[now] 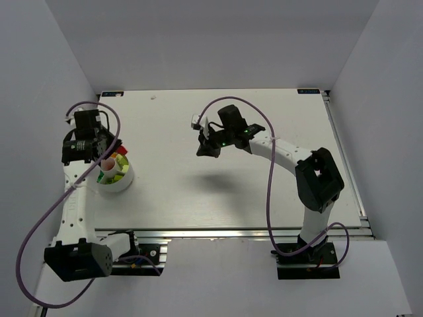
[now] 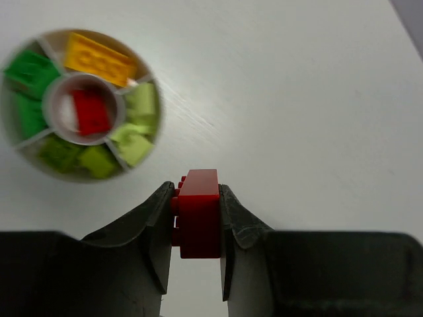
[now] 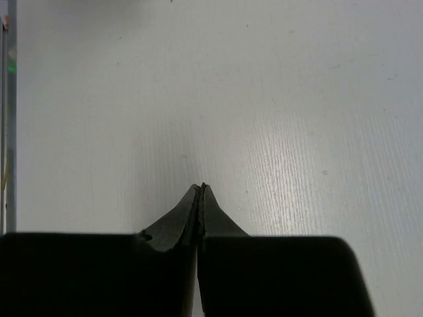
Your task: Sort the legos into containers by color
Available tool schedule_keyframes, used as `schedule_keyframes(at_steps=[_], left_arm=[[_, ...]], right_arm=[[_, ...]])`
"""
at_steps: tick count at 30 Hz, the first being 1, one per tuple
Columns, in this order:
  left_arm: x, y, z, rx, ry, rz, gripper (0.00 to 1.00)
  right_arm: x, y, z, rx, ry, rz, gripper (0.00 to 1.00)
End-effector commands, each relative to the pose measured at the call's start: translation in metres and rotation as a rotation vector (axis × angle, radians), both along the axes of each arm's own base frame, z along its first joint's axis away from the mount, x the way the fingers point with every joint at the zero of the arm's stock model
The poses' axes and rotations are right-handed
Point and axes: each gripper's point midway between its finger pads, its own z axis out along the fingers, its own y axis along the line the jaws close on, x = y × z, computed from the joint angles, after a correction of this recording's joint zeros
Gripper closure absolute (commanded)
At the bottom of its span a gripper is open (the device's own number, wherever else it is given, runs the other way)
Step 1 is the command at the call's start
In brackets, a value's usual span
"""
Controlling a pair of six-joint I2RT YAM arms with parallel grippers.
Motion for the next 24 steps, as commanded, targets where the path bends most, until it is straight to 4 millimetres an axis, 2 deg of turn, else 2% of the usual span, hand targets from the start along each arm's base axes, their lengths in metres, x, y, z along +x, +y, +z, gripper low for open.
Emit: schedule_keyframes(at_steps=[1, 5, 9, 16, 24], left_arm=[[-0.028, 0.049, -0.012, 0.158, 0.157, 0.094, 1.00], [-0.035, 0.080, -0.023, 0.204, 0.230, 0.152, 1.00], [-0.034, 0.097, -0.036, 0.221, 0.238, 0.186, 1.00], [-0.019, 0.101, -0.058, 0.211, 0.239, 0.162, 1.00], [0.001, 0.107, -0.063, 0.221, 0.202, 0.154, 1.00]], right_arm=[[-0.012, -0.002, 0.019, 0.033, -0.003, 0.018, 1.00], [-0.013, -0.006, 0.018, 0.028, -0.002, 0.008, 1.00], [-0.014, -0.010, 0.017, 0.024, 0.004, -0.001, 1.00], [-0.011, -0.016, 0.014, 0.022, 0.028, -0.031, 1.00], [-0.007, -0.018, 0.012, 0.021, 0.041, -0.047, 1.00]])
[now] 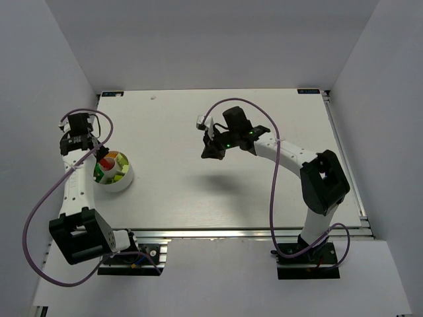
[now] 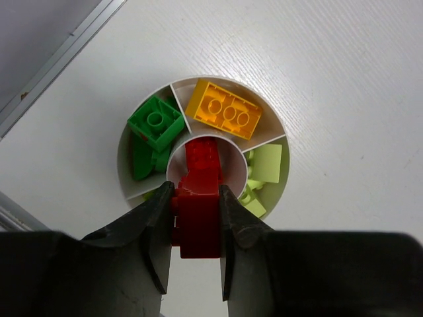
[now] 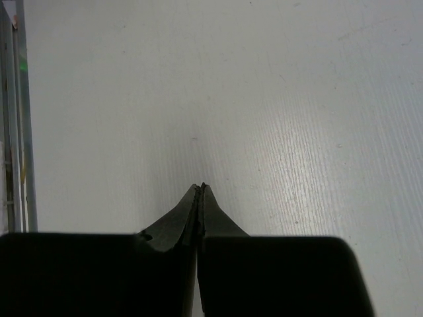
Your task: Sort the legos into containers by color
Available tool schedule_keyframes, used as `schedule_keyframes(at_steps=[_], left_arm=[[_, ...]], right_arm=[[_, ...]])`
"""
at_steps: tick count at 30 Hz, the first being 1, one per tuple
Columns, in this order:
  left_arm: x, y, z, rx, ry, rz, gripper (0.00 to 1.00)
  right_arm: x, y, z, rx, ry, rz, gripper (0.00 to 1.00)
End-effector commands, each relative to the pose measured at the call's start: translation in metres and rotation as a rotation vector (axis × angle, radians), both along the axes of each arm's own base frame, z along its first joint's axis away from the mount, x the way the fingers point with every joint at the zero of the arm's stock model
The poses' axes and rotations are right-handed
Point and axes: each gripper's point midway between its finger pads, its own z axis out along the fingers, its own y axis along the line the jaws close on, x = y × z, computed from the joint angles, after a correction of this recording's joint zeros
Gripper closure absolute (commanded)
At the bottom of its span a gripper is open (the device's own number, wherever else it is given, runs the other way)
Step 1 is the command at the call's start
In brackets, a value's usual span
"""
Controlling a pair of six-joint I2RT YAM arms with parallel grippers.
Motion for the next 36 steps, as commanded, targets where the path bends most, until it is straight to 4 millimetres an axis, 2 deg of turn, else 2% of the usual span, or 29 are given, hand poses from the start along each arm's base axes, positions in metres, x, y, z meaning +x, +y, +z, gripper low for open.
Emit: schedule_keyframes(at_steps=[1, 7, 16, 17, 19, 20, 22, 24, 30, 31, 33, 35, 36], left_arm=[[0.013, 0.006, 0.006, 0.023, -0.052, -0.009, 1.00], [0.018, 0.010, -0.001, 0.031, -0.024, -0.009, 1.00], [0.011, 0.004, -0.010, 0.003, -0.014, -0.011, 0.98], [0.010, 0.004, -0.011, 0.002, -0.012, -0.011, 0.79], [0.008, 0.004, -0.012, -0.001, -0.011, -0.009, 0.57], [0.008, 0.004, -0.012, -0.003, -0.010, -0.007, 0.39], [0.008, 0.003, -0.009, -0.003, -0.017, -0.006, 0.26], [0.010, 0.002, -0.006, -0.008, -0.027, -0.009, 0.18], [0.021, -0.004, 0.030, -0.026, -0.141, -0.029, 0.11], [0.022, -0.006, 0.037, -0.027, -0.159, -0.034, 0.04], [0.024, -0.012, 0.057, -0.041, -0.232, -0.049, 0.02], [0.027, -0.019, 0.073, -0.058, -0.303, -0.069, 0.02], [0.026, -0.030, 0.086, -0.085, -0.363, -0.110, 0.02]], right_arm=[[-0.001, 0.000, 0.017, 0.037, -0.021, -0.002, 1.00], [0.001, -0.004, 0.015, 0.032, -0.012, -0.015, 1.00], [0.003, -0.008, 0.013, 0.033, -0.005, -0.022, 1.00], [0.003, -0.008, 0.012, 0.032, -0.005, -0.021, 1.00], [0.003, -0.007, 0.014, 0.036, -0.007, -0.019, 0.99], [0.003, -0.007, 0.014, 0.036, -0.007, -0.019, 0.99], [0.003, -0.007, 0.014, 0.037, -0.008, -0.017, 0.98], [0.004, -0.008, 0.015, 0.036, -0.009, -0.020, 0.98], [0.003, -0.009, 0.018, 0.031, -0.017, -0.021, 0.95], [0.004, -0.010, 0.019, 0.029, -0.023, -0.025, 0.93], [0.006, -0.013, 0.024, 0.028, -0.041, -0.035, 0.86], [0.013, -0.018, 0.031, 0.023, -0.074, -0.067, 0.63], [0.020, -0.023, 0.034, 0.022, -0.091, -0.092, 0.24]])
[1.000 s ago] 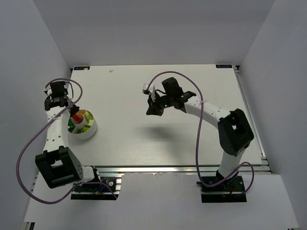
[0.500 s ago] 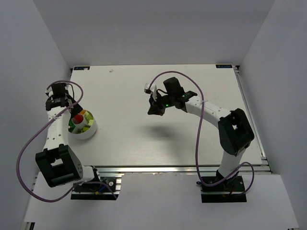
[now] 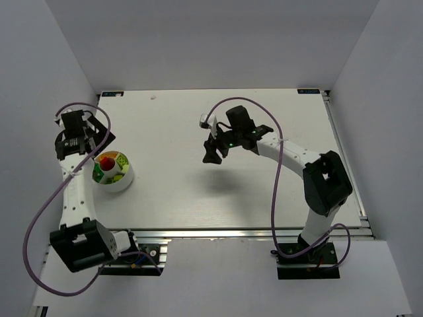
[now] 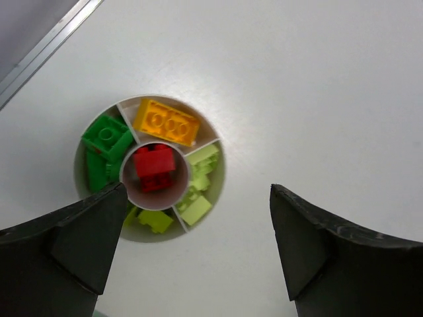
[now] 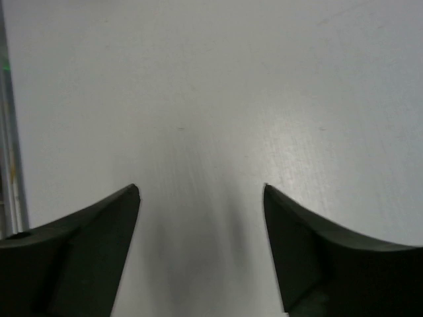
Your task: Sort the legos into containers by color
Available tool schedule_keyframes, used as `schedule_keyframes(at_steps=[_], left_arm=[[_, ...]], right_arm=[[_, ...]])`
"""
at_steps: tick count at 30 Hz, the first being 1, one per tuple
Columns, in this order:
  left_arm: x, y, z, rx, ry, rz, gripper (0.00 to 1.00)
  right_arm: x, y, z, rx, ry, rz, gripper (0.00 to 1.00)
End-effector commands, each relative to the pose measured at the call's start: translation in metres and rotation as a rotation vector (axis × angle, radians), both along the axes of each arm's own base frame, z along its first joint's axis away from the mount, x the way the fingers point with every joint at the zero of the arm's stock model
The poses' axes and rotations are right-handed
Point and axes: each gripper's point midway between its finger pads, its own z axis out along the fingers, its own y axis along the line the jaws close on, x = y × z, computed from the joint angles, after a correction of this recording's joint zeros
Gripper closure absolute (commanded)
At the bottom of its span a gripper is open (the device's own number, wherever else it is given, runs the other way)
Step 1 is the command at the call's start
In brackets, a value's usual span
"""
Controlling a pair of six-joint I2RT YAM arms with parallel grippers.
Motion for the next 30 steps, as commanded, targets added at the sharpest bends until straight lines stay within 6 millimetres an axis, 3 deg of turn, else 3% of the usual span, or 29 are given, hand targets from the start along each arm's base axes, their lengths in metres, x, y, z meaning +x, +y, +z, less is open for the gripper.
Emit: schedule_keyframes(at_steps=[1, 2, 3, 5, 6, 7, 8, 10, 11, 12, 14, 17, 18, 21, 23, 27, 30], left_arm=[[0.008, -0.024, 0.065, -0.039, -0.261, -0.087, 0.02], [0.008, -0.035, 0.065, -0.080, -0.292, -0.127, 0.02], [0.006, -0.055, 0.080, -0.124, -0.368, -0.208, 0.02], [0.009, -0.070, 0.101, -0.156, -0.490, -0.276, 0.02], [0.007, -0.085, 0.098, -0.208, -0.510, -0.338, 0.02], [0.005, -0.092, 0.115, -0.202, -0.588, -0.376, 0.02], [0.003, -0.098, 0.117, -0.229, -0.610, -0.396, 0.02], [-0.001, -0.115, 0.124, -0.273, -0.664, -0.476, 0.02], [-0.001, -0.119, 0.124, -0.305, -0.676, -0.487, 0.02], [-0.002, -0.124, 0.125, -0.322, -0.686, -0.507, 0.02], [-0.003, -0.131, 0.126, -0.339, -0.704, -0.547, 0.02], [-0.003, -0.137, 0.126, -0.346, -0.720, -0.574, 0.02], [-0.002, -0.138, 0.127, -0.345, -0.729, -0.582, 0.02], [0.000, -0.144, 0.124, -0.355, -0.727, -0.596, 0.02], [0.000, -0.148, 0.121, -0.362, -0.724, -0.599, 0.02], [-0.001, -0.155, 0.116, -0.378, -0.717, -0.608, 0.02], [-0.001, -0.157, 0.110, -0.383, -0.702, -0.602, 0.02]], right_arm=[[0.023, -0.016, 0.037, 0.024, -0.138, -0.083, 0.11], [0.030, -0.023, 0.043, 0.023, -0.158, -0.113, 0.11], [0.045, -0.036, 0.046, 0.024, -0.170, -0.168, 0.11], [0.067, -0.053, 0.058, 0.053, -0.155, -0.272, 0.11], [0.087, -0.078, 0.062, 0.063, -0.139, -0.355, 0.11], [0.096, -0.088, 0.067, 0.076, -0.122, -0.392, 0.11], [0.113, -0.110, 0.072, 0.088, -0.095, -0.466, 0.11], [0.121, -0.131, 0.077, 0.102, -0.093, -0.504, 0.11], [0.129, -0.151, 0.092, 0.123, -0.142, -0.541, 0.11], [0.129, -0.161, 0.087, 0.121, -0.145, -0.561, 0.11], [0.134, -0.187, 0.105, 0.138, -0.226, -0.627, 0.11], [0.139, -0.215, 0.108, 0.167, -0.246, -0.725, 0.11], [0.130, -0.220, 0.091, 0.147, -0.117, -0.759, 0.11], [0.128, -0.222, 0.075, 0.144, 0.110, -0.663, 0.11], [0.127, -0.229, 0.065, 0.095, 0.210, -0.689, 0.11], [0.138, -0.250, 0.075, 0.083, 0.052, -0.851, 0.11], [0.151, -0.278, 0.074, -0.005, 0.012, -1.042, 0.11]])
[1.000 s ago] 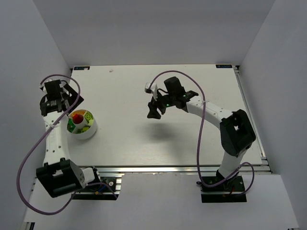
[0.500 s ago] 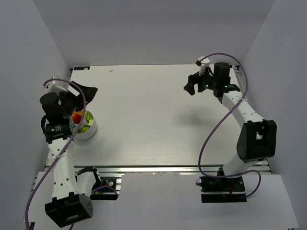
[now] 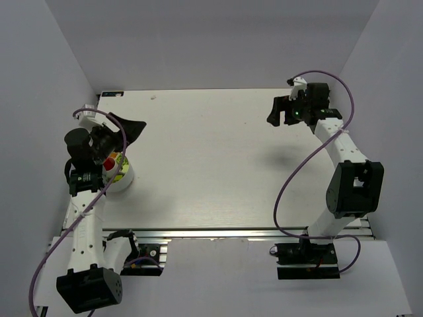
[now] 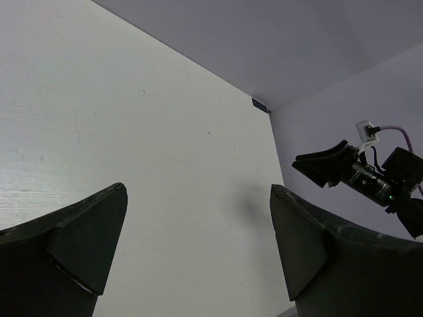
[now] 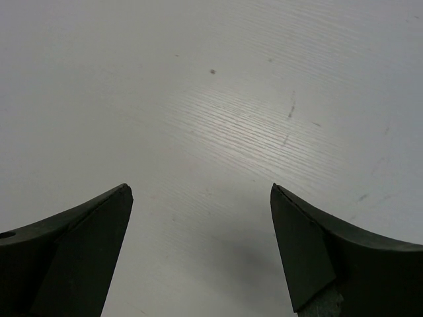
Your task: Sort the legos into containers by color
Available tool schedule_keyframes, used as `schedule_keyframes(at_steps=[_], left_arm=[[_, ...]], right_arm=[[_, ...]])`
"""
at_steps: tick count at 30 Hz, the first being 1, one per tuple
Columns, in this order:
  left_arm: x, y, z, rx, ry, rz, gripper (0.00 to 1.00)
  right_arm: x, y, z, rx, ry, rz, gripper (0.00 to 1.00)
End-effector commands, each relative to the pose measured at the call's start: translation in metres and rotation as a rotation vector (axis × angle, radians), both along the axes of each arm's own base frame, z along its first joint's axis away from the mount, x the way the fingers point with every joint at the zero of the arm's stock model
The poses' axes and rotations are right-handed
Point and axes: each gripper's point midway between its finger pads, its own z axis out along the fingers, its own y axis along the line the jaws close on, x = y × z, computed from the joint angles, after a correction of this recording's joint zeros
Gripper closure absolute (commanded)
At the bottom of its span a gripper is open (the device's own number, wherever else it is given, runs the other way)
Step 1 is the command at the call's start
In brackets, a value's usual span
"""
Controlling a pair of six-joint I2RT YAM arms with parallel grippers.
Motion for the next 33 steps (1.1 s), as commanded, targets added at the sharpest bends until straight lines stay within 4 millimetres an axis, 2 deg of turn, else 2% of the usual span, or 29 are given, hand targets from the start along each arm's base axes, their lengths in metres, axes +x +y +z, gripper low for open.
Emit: schedule_keyframes(at_steps=[1, 2, 3, 6, 12, 22, 28, 33], left_arm=[[-0.004, -0.004, 0.003, 0.000, -0.021, -0.007, 0.02], [-0.004, -0.004, 0.001, -0.001, -0.017, -0.006, 0.02], [-0.004, -0.004, 0.002, 0.000, -0.014, -0.004, 0.02], [-0.005, -0.003, 0.001, 0.013, -0.004, 0.004, 0.02], [-0.006, 0.000, 0.003, 0.031, 0.010, 0.015, 0.02], [-0.007, 0.003, 0.005, 0.063, 0.019, 0.026, 0.02], [-0.010, 0.003, 0.005, 0.067, 0.015, 0.031, 0.02], [-0.012, 0.003, 0.005, 0.075, 0.017, 0.034, 0.02]], right_arm=[[0.011, -0.025, 0.020, -0.086, -0.040, -0.179, 0.11], [0.010, -0.029, 0.016, -0.105, -0.011, -0.197, 0.10], [0.013, -0.033, 0.022, -0.117, -0.018, -0.215, 0.11], [0.009, -0.030, 0.020, -0.107, 0.004, -0.202, 0.11], [-0.004, -0.014, 0.057, 0.008, -0.130, -0.167, 0.11], [-0.021, 0.003, 0.054, 0.061, -0.128, -0.059, 0.11], [-0.013, -0.006, 0.050, 0.010, -0.122, -0.093, 0.11], [-0.014, -0.007, 0.049, 0.008, -0.114, -0.094, 0.10]])
